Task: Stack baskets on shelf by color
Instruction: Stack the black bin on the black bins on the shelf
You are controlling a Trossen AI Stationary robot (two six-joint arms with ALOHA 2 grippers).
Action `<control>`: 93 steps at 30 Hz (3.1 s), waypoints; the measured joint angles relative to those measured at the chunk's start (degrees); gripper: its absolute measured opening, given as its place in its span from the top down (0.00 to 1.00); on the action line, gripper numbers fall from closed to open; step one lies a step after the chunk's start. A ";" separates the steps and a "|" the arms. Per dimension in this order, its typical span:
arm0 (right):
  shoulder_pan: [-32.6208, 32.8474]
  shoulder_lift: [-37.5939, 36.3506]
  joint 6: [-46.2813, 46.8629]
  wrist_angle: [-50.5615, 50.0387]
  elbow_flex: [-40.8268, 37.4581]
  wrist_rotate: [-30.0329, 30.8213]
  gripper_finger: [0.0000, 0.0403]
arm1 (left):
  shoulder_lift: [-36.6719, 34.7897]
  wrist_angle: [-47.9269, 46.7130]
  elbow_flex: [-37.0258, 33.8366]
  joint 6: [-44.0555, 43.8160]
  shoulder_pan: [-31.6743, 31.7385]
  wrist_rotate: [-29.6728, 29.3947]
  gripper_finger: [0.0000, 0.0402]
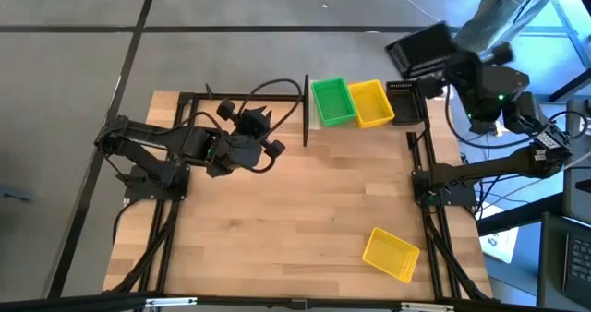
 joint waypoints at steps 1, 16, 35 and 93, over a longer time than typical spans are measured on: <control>0.76 0.00 1.86 0.00 0.00 3.23 1.00 | -0.01 0.01 0.00 0.00 0.31 0.00 0.85; 5.72 0.57 7.75 1.07 -0.17 8.65 1.00 | 0.01 -0.36 0.00 3.41 3.19 1.11 0.85; 5.70 -4.68 -0.02 -38.04 8.11 -31.07 1.00 | 0.01 -0.10 0.00 2.49 6.66 8.98 0.85; -12.15 4.29 -21.09 -38.42 7.54 -41.63 1.00 | 0.01 0.12 0.00 2.64 6.64 8.91 0.85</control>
